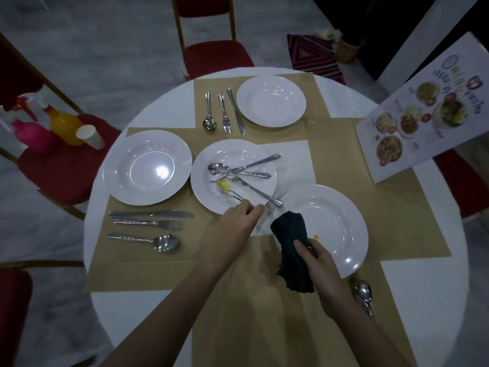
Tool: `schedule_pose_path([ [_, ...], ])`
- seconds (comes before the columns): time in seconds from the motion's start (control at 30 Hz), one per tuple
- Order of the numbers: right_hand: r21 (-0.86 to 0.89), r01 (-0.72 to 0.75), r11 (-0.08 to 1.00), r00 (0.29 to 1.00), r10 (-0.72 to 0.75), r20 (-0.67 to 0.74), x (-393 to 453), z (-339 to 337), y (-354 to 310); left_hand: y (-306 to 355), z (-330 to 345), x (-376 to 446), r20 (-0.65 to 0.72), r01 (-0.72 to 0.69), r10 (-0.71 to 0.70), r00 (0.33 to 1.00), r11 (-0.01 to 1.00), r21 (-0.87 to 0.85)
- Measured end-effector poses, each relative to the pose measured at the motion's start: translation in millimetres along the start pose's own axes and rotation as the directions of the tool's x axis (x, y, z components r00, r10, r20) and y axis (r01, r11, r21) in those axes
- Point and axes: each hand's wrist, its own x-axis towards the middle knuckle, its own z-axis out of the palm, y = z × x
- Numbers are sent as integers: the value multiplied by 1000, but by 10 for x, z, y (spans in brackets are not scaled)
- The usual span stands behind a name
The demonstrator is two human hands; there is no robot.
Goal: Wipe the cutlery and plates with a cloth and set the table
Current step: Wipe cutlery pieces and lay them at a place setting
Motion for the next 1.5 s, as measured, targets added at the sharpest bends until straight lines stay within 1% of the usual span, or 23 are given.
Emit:
schedule_pose_path([
  [0.1, -32, -5, 999, 1000, 6, 20, -13, 35, -3, -45, 4, -31, 7, 2, -2, 1000, 1000, 21],
  [0.17, -39, -7, 999, 1000, 9, 28, -33, 36, 4, -102, 70, -51, 45, 22, -23, 999, 1000, 17],
  [0.27, -25, -12, 1000, 999, 13, 40, -86, 10, 21, -145, 171, -135, 136, 123, -126, 983, 992, 35],
  [0.3, -21, -15, 1000, 999, 16, 39, -104, -1, 32, -142, 191, -163, 130, 162, -162, 978, 987, 10],
  [0.4, -21, -19, 1000, 999, 20, 32, -146, -24, 72, -92, 208, -219, 79, 274, -265, 961, 947, -165],
  [0.43, -17, -20, 1000, 999, 20, 31, -158, -28, 80, -74, 219, -242, 62, 297, -291, 955, 934, -197],
  [0.5, -9, -21, 1000, 999, 21, 32, -184, -26, 86, -40, 211, -275, 35, 368, -372, 928, 894, -256],
  [0.6, -4, -18, 1000, 999, 18, 35, -211, -8, 91, -44, 147, -250, 67, 496, -502, 862, 812, -308],
  [0.7, -4, -15, 1000, 999, 15, 40, -233, 16, 91, -95, 100, -96, 67, 562, -579, 813, 749, -351],
  [0.77, -3, -8, 1000, 999, 8, 45, -256, 30, 92, -130, 91, 53, 118, 612, -611, 783, 723, -319],
  [0.87, 1, 0, 1000, 999, 0, 47, -291, 37, 102, -165, 110, 256, 230, 659, -621, 749, 735, -161],
  [0.93, 14, 0, 1000, 999, -1, 46, -312, 34, 116, -182, 122, 343, 284, 664, -621, 731, 743, -83],
  [1.0, 23, 7, 1000, 999, -8, 46, -332, 26, 131, -191, 116, 400, 339, 669, -615, 712, 740, -61],
  [1.07, 34, 9, 999, 999, -11, 46, -346, 21, 146, -212, 86, 446, 384, 695, -623, 681, 715, -71],
  [1.13, 39, 17, 999, 999, -18, 43, -348, 28, 164, -281, 57, 475, 452, 766, -654, 607, 633, -112],
  [1.2, 44, 15, 999, 999, -17, 38, -341, 36, 180, -350, 32, 450, 522, 839, -671, 527, 507, -196],
  [1.27, 69, 8, 998, 999, -11, 38, -331, 50, 192, -362, -19, 360, 572, 875, -662, 484, 367, -315],
  [1.3, 85, 2, 996, 999, -5, 39, -323, 59, 197, -348, -54, 290, 601, 878, -643, 475, 300, -372],
  [1.37, 134, -17, 991, 999, 12, 38, -310, 81, 192, -279, -144, 125, 643, 863, -596, 482, 194, -467],
  [1.43, 166, -29, 986, 999, 22, 47, -301, 99, 185, -179, -265, -64, 647, 842, -576, 501, 152, -517],
  [1.5, 196, -26, 980, 998, 14, 62, -313, 103, 178, -38, -389, -259, 637, 815, -548, 541, 155, -559],
])
